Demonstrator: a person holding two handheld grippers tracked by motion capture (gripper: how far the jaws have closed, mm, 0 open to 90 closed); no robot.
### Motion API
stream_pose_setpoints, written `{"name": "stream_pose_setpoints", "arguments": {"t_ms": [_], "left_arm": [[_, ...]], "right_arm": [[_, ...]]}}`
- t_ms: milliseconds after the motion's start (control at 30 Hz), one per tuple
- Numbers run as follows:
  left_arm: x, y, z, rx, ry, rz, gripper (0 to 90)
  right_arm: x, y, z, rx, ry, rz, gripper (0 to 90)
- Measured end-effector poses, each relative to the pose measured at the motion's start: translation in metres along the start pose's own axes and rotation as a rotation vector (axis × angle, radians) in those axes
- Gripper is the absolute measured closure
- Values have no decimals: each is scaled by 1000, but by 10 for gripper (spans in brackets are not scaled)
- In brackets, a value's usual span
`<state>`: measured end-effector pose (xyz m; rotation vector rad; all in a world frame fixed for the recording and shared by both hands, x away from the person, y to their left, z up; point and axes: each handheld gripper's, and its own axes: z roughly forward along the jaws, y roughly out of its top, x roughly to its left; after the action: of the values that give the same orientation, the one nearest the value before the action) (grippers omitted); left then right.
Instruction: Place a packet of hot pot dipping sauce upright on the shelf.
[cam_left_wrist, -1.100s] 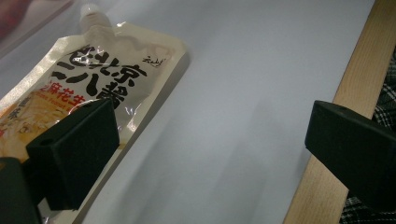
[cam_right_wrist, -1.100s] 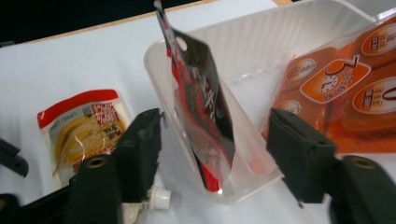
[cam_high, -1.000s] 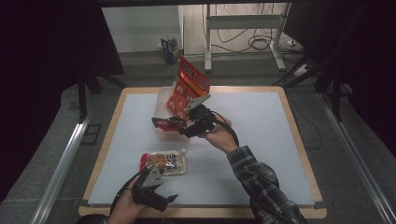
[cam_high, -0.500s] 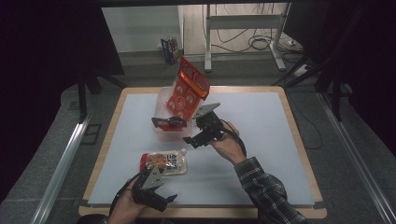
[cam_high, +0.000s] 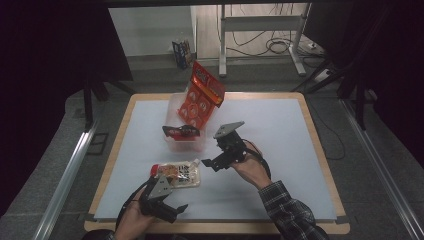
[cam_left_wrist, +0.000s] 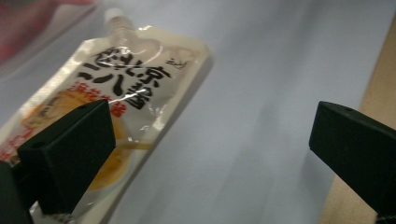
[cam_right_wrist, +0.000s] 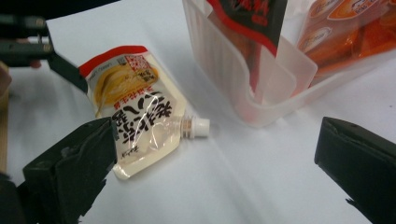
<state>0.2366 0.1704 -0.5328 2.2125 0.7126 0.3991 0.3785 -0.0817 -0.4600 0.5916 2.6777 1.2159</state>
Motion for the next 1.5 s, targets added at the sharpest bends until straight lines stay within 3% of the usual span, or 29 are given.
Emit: {"name": "stream_pose_setpoints", "arguments": {"t_ms": [67, 133, 233, 467, 633, 900, 1267, 1500], "left_arm": [[2, 0, -1, 1, 12, -6, 4], [4, 0, -3, 5, 26, -10, 6], [7, 0, -6, 7, 39, -24, 13], [14, -1, -13, -7, 38, -46, 16], [24, -5, -17, 7, 80, -72, 67], [44, -12, -25, -7, 82, -123, 245], [62, -18, -23, -28, 51, -184, 653], [70, -22, -22, -9, 72, -199, 808]], "right_arm": [[2, -4, -1, -3, -12, 3, 0], [4, -9, -4, -35, -47, 11, 0], [7, -15, -7, -73, -57, 34, 0], [19, -24, -7, -30, -34, 25, 0], [27, -32, -8, -6, -26, 36, 0], [31, -44, -8, 19, -26, 67, 0], [35, -48, 2, 63, -7, 84, 0], [37, -48, 4, 81, -2, 85, 0]]}}
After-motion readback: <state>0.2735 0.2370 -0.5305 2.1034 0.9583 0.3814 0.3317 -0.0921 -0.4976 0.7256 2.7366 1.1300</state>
